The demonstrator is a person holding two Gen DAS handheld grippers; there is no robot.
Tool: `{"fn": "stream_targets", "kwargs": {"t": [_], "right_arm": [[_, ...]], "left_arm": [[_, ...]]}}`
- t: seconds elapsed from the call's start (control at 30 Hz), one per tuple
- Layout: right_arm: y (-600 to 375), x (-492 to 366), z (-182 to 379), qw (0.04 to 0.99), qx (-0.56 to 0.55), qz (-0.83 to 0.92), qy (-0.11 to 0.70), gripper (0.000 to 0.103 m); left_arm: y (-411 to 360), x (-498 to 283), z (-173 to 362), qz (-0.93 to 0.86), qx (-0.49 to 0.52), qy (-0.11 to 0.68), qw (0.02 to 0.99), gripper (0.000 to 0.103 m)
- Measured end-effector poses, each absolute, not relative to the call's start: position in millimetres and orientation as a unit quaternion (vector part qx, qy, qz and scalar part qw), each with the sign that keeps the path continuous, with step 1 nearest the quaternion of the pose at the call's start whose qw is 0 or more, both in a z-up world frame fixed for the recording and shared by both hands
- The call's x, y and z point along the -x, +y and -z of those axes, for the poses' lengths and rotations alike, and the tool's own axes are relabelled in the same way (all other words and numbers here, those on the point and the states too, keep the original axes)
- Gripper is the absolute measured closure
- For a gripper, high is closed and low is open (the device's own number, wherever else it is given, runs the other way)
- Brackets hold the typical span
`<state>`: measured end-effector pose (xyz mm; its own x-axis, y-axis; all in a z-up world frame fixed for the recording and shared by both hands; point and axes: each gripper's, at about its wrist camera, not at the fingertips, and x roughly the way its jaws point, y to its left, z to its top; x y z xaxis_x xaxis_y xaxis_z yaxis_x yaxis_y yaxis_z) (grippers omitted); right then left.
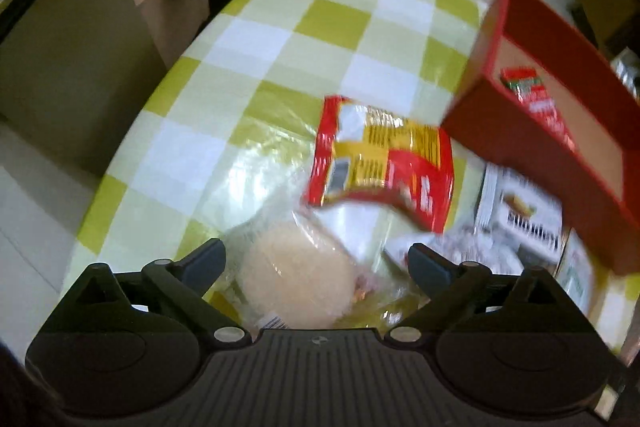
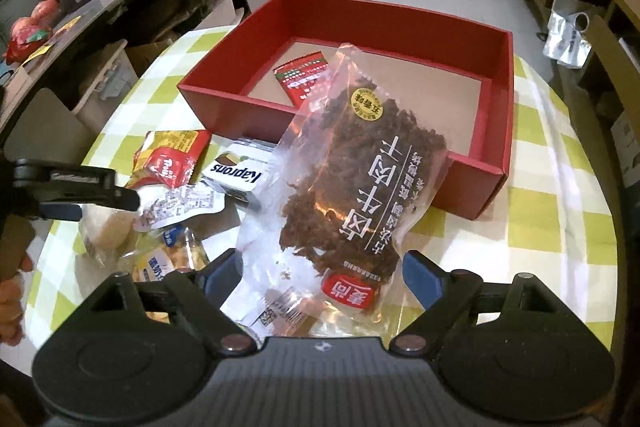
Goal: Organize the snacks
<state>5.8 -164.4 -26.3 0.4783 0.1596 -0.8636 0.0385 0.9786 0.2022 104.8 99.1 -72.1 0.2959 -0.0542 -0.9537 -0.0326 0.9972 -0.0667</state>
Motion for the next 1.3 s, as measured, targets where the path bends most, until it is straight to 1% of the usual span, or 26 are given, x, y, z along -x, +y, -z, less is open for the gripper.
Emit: {"fn": "stream_targets", "kwargs": {"t": [0.1, 0.17, 0.3, 0.37, 0.43, 0.6, 0.67, 0.73, 0.8, 0.83, 0.87, 0.9, 0.97, 1.03, 1.2, 1.3], "right_arm": [[-163.6, -6.7, 26.7, 0.852, -0.099, -0.039, 0.512, 0.007], [-161.8, -7.2, 26.2, 0.852, -0.098, -0.041, 0.513, 0.007], [-160.2, -4.8, 23.8, 0.854, -0.098, -0.045, 0.509, 0.007], [-160.0, -3.7, 23.6, 0.855, -0.094, -0.046, 0.508, 0.007], [-160.9, -3.5, 23.8, 0.855, -0.093, -0.048, 0.508, 0.007], [-162.8, -6.2, 26.6, 0.853, -0.091, -0.048, 0.511, 0.007], [-162.3, -8.4, 28.3, 0.852, -0.091, -0.049, 0.514, 0.007], [-160.8, -9.8, 30.1, 0.851, -0.089, -0.050, 0.516, 0.007], [-158.4, -11.9, 31.8, 0.850, -0.085, -0.051, 0.518, 0.007], [-157.3, -12.3, 32.1, 0.849, -0.084, -0.051, 0.519, 0.007], [-156.3, -12.3, 31.5, 0.850, -0.082, -0.053, 0.518, 0.007], [-155.7, -12.0, 30.5, 0.850, -0.080, -0.054, 0.518, 0.007], [-156.5, -11.0, 28.1, 0.852, -0.079, -0.053, 0.514, 0.007], [-160.2, -10.0, 26.1, 0.854, -0.083, -0.048, 0.511, 0.007], [-170.6, -12.8, 31.5, 0.848, -0.102, -0.023, 0.519, 0.006], [-173.0, -17.6, 38.6, 0.836, -0.137, -0.018, 0.530, 0.006]], "left_arm": [[109.9, -96.3, 63.3, 0.012, 0.054, 0.581, 0.812, 0.005], [122.2, -90.3, 67.5, 0.002, 0.090, 0.590, 0.802, 0.000], [133.6, -92.8, 85.4, -0.030, 0.156, 0.623, 0.766, 0.000], [131.7, -95.3, 90.4, -0.032, 0.174, 0.626, 0.759, 0.000], [127.9, -99.0, 92.7, -0.046, 0.173, 0.622, 0.762, 0.000], [138.9, -103.3, 94.7, -0.055, 0.258, 0.611, 0.746, 0.000], [139.9, -106.4, 94.2, -0.057, 0.263, 0.609, 0.746, 0.000], [134.9, -111.7, 96.1, -0.050, 0.240, 0.616, 0.749, 0.000], [125.3, -112.9, 95.2, -0.047, 0.198, 0.619, 0.759, 0.003], [121.3, -112.4, 94.6, -0.048, 0.177, 0.619, 0.764, 0.006], [119.1, -110.6, 92.8, -0.049, 0.162, 0.615, 0.770, 0.017], [118.0, -108.5, 90.2, -0.053, 0.146, 0.611, 0.776, 0.022], [121.1, -104.0, 87.3, -0.047, 0.138, 0.612, 0.777, 0.032], [127.2, -98.7, 85.7, -0.040, 0.140, 0.616, 0.774, 0.037], [125.8, -72.5, 76.0, -0.019, 0.092, 0.608, 0.788, 0.038], [124.1, -56.6, 75.5, -0.005, 0.082, 0.608, 0.790, 0.038]]}}
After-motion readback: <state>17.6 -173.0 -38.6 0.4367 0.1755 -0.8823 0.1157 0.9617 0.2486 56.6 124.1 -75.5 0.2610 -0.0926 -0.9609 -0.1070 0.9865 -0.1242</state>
